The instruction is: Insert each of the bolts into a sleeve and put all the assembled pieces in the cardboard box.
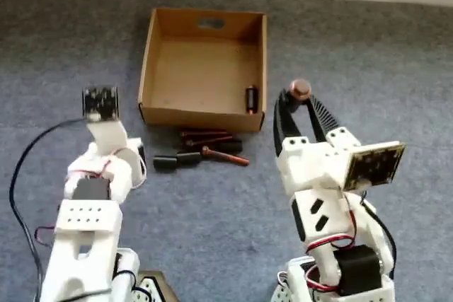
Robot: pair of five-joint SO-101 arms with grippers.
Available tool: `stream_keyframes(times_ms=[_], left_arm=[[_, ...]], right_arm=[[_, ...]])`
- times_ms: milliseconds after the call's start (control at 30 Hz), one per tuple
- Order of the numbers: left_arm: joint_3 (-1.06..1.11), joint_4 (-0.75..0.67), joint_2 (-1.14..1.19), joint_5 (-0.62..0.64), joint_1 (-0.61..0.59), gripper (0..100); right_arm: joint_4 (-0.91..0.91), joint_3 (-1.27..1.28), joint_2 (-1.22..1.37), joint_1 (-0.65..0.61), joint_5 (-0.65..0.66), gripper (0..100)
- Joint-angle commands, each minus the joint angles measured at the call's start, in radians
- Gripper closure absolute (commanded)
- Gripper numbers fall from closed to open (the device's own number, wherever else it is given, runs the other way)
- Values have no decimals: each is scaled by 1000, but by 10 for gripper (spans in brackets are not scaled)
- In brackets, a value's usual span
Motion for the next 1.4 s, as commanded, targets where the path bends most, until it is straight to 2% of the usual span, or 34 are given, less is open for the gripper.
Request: stream_keyframes(times_ms=[0,133,267,333,433,700,867,1367], left_arm=[[134,-149,-16,-2,-16,973],[148,-152,-16,-94,-16,974],[157,-152,-7,-115,-15,976],[180,-157,-16,-118,1,976],[194,-157,-16,-120,35,976],[196,-157,-16,-120,36,976],[196,-157,-16,-120,38,976],[196,-153,-16,-120,38,976]], right_arm=[[101,-306,200,-16,-12,992],[154,-533,449,-16,-31,992],[150,-567,693,-16,-176,992],[147,-575,819,-16,-206,992],[96,-628,967,-16,-210,992],[68,-792,1267,-101,-209,992],[-18,-869,1472,-110,-209,992],[-22,-1084,1862,-107,-207,992]])
